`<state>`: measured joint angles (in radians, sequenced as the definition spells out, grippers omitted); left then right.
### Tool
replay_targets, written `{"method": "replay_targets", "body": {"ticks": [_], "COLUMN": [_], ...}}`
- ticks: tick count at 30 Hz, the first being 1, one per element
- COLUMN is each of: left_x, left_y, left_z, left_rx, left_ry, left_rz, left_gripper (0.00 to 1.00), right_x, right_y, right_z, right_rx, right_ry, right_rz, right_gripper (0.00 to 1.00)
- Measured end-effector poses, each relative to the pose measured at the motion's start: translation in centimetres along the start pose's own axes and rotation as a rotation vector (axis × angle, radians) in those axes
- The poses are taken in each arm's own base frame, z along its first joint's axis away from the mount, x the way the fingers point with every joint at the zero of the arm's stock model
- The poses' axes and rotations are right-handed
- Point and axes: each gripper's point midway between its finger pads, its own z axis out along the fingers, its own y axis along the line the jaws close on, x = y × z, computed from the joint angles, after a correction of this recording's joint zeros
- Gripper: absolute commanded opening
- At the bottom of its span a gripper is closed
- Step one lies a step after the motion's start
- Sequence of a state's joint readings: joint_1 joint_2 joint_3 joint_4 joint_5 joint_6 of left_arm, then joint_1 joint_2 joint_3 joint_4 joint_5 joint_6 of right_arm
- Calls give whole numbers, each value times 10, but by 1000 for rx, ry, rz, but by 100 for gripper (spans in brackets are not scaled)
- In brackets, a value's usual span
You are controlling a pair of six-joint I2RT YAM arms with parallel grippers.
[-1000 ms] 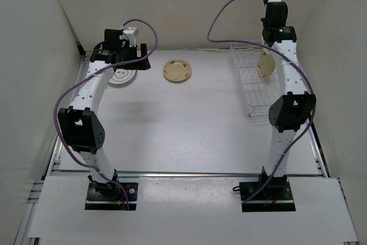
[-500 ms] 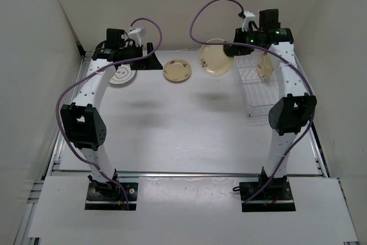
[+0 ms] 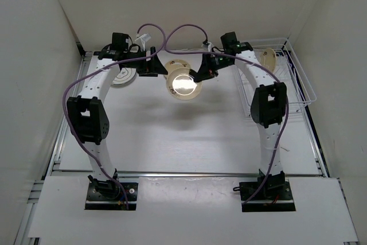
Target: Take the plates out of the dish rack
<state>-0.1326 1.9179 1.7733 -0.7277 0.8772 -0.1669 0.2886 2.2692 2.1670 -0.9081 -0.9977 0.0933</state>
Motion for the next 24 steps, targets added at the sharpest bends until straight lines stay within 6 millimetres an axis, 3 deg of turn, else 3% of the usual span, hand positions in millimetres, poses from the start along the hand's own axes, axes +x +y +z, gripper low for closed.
{"method": "replay_targets", "body": {"ticks": [4, 11, 18, 24], "left_x": [1, 4, 12, 15], "left_y": [0, -5, -7, -9], "left_z": [2, 6, 19, 23], "left_rx": [8, 29, 46, 44], "left_ry": [6, 19, 50, 59], "left_rz": [-12, -12, -20, -16], "left_gripper": [79, 53, 44, 10], "right_x": [5, -1, -2, -4], "right_y": [5, 21, 20, 18], "right_z": [18, 21, 24, 26], "right_rx": [-46, -123, -150, -156], "right_ry": [32, 26, 27, 26], "right_rz": [30, 37, 63, 66], "right_gripper": [0, 0, 0, 0]}}
